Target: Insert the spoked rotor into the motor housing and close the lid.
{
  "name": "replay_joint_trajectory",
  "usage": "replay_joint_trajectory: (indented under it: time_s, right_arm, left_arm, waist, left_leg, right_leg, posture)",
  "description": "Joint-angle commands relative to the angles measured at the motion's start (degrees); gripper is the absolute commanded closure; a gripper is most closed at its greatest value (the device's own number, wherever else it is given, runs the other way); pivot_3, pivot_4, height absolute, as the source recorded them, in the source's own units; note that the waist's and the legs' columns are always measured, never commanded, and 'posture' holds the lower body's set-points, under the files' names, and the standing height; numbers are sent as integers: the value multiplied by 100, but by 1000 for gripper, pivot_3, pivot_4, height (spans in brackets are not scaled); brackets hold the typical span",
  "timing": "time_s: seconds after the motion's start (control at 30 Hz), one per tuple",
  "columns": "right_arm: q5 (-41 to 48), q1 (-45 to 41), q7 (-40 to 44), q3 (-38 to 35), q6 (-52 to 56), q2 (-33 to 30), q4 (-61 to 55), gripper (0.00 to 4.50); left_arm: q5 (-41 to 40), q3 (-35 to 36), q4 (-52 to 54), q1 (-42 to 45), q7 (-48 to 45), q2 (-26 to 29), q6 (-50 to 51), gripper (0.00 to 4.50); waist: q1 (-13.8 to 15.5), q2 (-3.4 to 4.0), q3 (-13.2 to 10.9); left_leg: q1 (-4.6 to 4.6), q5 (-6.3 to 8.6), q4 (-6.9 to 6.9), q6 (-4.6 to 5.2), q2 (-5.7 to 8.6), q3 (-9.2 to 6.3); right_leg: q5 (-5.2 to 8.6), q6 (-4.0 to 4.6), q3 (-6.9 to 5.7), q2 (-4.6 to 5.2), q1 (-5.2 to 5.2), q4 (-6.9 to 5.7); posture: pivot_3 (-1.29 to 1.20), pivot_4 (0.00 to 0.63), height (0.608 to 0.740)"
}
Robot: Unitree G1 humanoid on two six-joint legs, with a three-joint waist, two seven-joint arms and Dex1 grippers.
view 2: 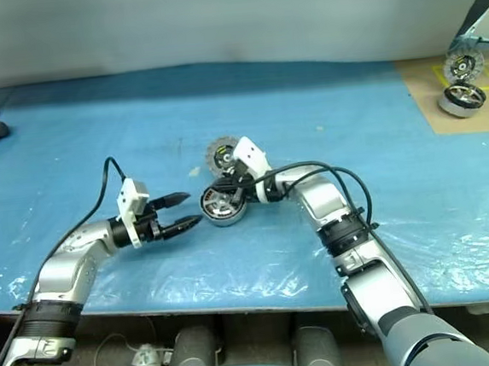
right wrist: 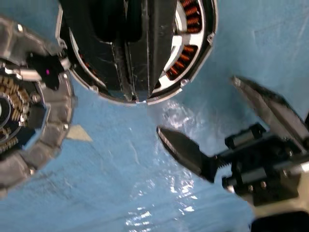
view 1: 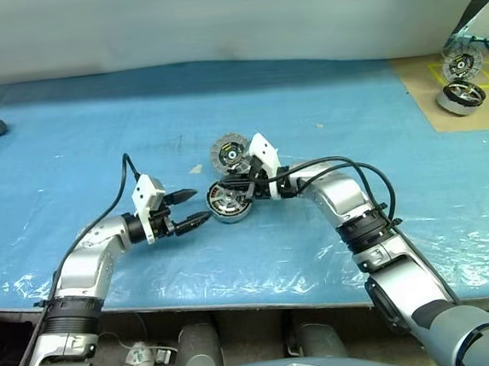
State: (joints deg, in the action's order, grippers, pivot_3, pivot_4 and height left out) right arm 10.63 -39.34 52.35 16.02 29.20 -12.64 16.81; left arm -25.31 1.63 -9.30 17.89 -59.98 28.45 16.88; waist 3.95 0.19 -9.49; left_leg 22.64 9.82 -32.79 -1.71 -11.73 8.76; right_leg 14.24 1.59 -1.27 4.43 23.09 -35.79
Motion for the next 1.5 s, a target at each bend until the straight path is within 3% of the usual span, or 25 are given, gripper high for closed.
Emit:
replay_joint_trajectory:
  time_s: [0.03, 0.23, 0.33, 0.43, 0.53, 0.7, 1.13, 1.5]
  right_arm:
    - [-27, 141, 126, 162, 10, -37, -280, 4233]
    - [-192, 495, 145, 448, 44, -193, -609, 4233]
    - [214, 532, 117, 21, 274, -163, -922, 4233]
    - [1131, 574, 179, -730, 1129, -222, -1652, 4279]
    - [1432, 804, 95, -1003, 1556, -521, -2245, 4279]
    - [1620, 1419, -268, -1320, 1936, -921, -3018, 4279]
    - [1967, 2941, -1169, -2029, 2435, -1378, -4141, 4279]
    - [2089, 3055, -1723, -2643, 2148, -1454, -4010, 4279]
  left_arm:
    - [-208, 305, -283, 407, 145, -62, 145, 509]
    - [68, 325, -1781, 1581, 298, -406, -187, 509]
    - [182, 462, -2957, 2443, 505, -702, -499, 509]
    - [167, 812, -4430, 3466, 895, -1026, -912, 1454]
    - [231, 1016, -5487, 4111, 1007, -1208, -1154, 2527]
    - [114, 1374, -6247, 4675, 724, -1428, -843, 4377]
    - [1270, 911, -6683, 4840, 231, -1952, -735, 4452]
    - [1189, 1247, -6583, 5369, -588, -1787, -773, 4452]
  waist:
    - [1, 0, 0]
    - [12, -4, 2]
    - [14, -4, 2]
    - [82, -11, -5]
    - [133, -18, -7]
    - [187, -20, -7]
    - [228, -24, -11]
    - [210, -25, -12]
  left_leg:
    - [0, 0, 0, -1, 0, 0]
    - [-3, 1, -1, -2, 2, -1]
    - [-4, 1, -5, -2, 2, -4]
    - [9, 0, -14, -2, 6, -10]
    - [21, -5, -20, 6, 8, -11]
    - [14, -4, 3, 3, 6, -16]
    - [23, 9, 4, -19, 14, -23]
    - [18, 9, 7, -19, 32, -23]
  right_leg:
    - [-1, 1, 0, -1, 0, 0]
    - [-2, 0, 2, -1, -4, 1]
    - [-3, -1, 2, -1, -9, 2]
    - [-7, -5, 0, 1, -7, 2]
    - [-21, -24, 0, 2, -3, 10]
    - [-29, -34, -9, -2, -4, 10]
    - [-33, -42, -14, 10, -4, 25]
    - [-33, -42, -13, 27, -5, 29]
  posture:
    - [0, 150, 740]
    - [0, 150, 740]
    - [0, 150, 740]
    - [0, 150, 740]
    - [0, 150, 740]
    - [0, 150, 740]
    - [0, 150, 740]
    - [0, 150, 740]
